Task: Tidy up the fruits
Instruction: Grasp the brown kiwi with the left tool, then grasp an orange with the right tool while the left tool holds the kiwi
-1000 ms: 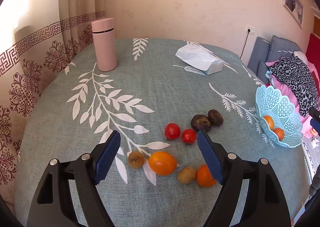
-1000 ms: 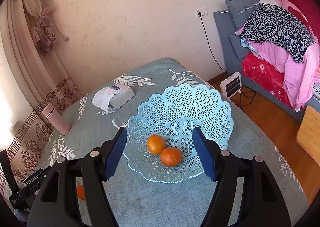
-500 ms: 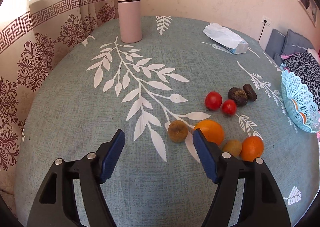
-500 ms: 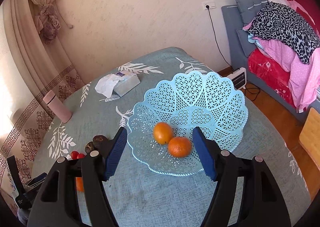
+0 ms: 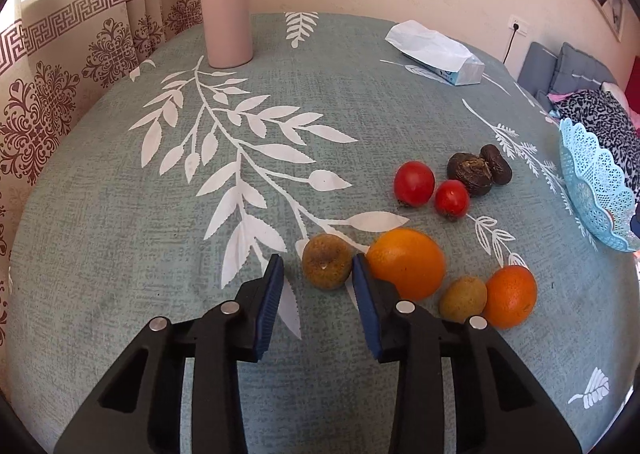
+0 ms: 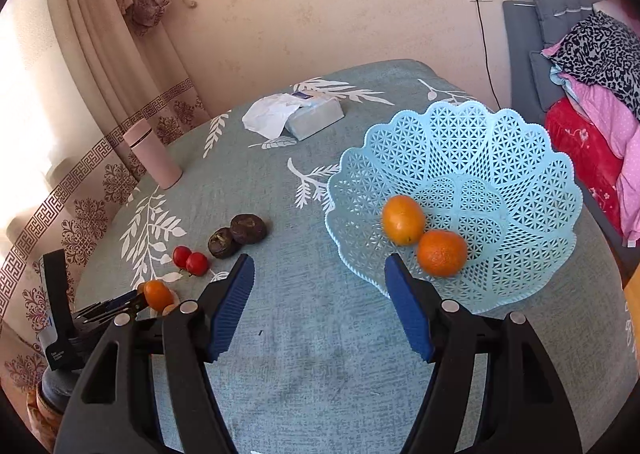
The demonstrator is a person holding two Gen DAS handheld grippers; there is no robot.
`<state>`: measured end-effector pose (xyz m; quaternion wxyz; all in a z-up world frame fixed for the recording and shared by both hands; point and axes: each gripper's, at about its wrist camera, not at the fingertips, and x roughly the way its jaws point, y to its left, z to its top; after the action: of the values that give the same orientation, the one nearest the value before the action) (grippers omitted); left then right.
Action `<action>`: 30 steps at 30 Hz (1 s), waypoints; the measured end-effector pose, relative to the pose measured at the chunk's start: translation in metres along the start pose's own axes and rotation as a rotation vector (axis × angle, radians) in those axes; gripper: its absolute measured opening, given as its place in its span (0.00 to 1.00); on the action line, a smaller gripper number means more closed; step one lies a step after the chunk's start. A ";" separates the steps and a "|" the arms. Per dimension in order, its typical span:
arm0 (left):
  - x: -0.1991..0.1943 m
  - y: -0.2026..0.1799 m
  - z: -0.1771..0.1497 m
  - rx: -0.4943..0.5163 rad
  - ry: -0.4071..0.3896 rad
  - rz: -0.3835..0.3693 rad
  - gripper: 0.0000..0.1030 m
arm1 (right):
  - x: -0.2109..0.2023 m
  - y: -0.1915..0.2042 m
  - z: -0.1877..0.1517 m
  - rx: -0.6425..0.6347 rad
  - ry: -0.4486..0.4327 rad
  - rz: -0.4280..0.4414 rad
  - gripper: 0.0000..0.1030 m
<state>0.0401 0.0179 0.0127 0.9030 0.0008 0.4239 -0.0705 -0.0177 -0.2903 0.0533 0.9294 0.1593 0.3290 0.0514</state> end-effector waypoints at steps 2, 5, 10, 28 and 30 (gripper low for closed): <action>0.000 -0.001 0.001 0.006 -0.009 -0.017 0.25 | 0.005 0.009 -0.005 -0.026 0.023 0.031 0.67; -0.003 0.000 0.001 -0.003 -0.026 -0.032 0.25 | 0.014 0.024 -0.015 -0.061 0.065 0.086 0.67; -0.010 0.003 0.001 -0.014 -0.064 -0.013 0.25 | 0.027 0.056 -0.035 -0.136 0.131 0.144 0.67; -0.018 0.014 -0.002 -0.061 -0.114 -0.049 0.25 | 0.089 0.120 -0.051 -0.242 0.279 0.159 0.41; -0.018 0.016 -0.002 -0.070 -0.110 -0.057 0.25 | 0.093 0.120 -0.053 -0.241 0.284 0.156 0.40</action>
<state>0.0295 0.0362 0.0241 0.9220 -0.0465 0.3757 -0.0811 0.0229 -0.1442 -0.0009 0.8791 0.0632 0.4351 0.1840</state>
